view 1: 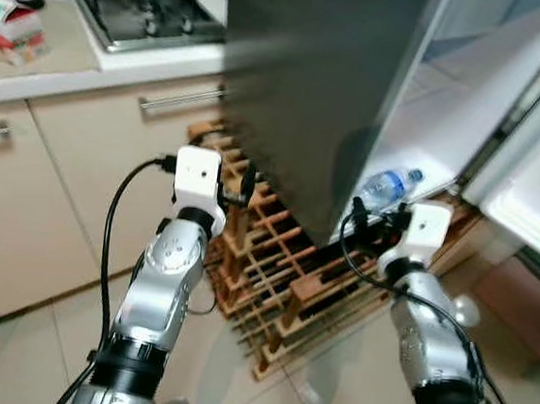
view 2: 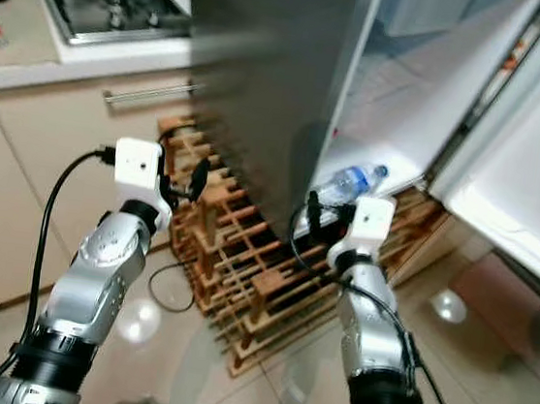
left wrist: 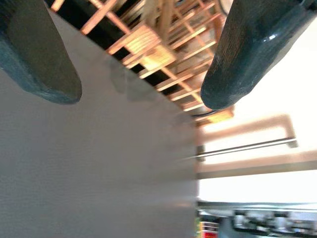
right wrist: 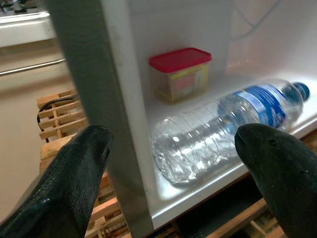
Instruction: Restocking fridge
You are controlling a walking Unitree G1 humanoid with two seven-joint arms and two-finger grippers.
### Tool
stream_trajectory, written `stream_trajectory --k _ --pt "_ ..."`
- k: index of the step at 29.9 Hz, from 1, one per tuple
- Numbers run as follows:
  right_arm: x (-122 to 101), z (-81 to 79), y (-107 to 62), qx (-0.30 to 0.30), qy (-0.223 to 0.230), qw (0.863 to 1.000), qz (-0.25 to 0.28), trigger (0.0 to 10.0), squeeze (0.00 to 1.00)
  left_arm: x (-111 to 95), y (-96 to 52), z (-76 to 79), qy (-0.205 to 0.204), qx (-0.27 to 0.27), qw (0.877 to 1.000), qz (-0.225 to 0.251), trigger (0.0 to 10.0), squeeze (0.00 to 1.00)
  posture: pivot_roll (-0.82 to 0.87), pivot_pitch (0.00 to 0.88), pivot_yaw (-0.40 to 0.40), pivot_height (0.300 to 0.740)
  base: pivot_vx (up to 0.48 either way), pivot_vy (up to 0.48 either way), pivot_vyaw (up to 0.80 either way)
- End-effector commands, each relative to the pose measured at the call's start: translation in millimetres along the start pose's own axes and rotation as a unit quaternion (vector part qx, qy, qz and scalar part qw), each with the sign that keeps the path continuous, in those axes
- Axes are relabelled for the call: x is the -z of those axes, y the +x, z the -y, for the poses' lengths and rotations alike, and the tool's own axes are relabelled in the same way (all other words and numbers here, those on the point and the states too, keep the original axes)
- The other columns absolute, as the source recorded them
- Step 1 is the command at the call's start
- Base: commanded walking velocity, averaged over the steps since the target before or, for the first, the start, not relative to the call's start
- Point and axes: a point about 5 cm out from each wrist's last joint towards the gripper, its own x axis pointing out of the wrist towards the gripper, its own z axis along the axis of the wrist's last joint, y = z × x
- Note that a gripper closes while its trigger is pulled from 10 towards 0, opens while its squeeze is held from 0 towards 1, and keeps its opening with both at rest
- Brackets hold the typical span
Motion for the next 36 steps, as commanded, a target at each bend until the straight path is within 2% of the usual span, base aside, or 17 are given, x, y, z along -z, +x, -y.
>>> stream_trajectory --k 1,8,21,25,36 --pt "-7.8 5.5 -1.4 0.001 -0.008 1.0 0.011 10.0 0.05 -1.4 -1.8 1.8 -0.005 -0.008 1.0 0.007 10.0 0.0 0.09 0.0 -0.048 0.74 -0.259 0.409 0.58" --pt "-7.4 7.9 -6.9 -0.003 -0.016 1.0 -0.01 10.0 0.09 0.1 -1.1 6.3 -0.004 -0.011 1.0 0.007 10.0 0.0 0.09 0.0 -0.06 0.74 -0.11 0.441 0.57" --pt "-4.7 4.6 -9.4 -0.012 -0.026 0.999 -0.022 10.0 0.16 2.2 -0.7 6.6 0.0 -0.018 1.0 0.0 10.0 0.0 0.09 0.0 -0.063 0.74 0.0 0.0 0.55" --pt "-5.7 5.4 -7.8 -0.011 -0.029 0.999 -0.021 10.0 0.18 2.4 0.8 7.9 0.026 -0.014 1.0 0.001 10.0 0.0 0.09 0.0 -0.062 0.74 0.0 0.0 0.55" --pt "-5.9 6.0 -7.4 -0.01 -0.039 0.999 -0.023 10.0 0.19 1.6 2.3 10.8 0.037 -0.009 0.999 0.003 10.0 0.0 0.08 0.0 -0.059 0.74 0.0 -0.436 0.54"
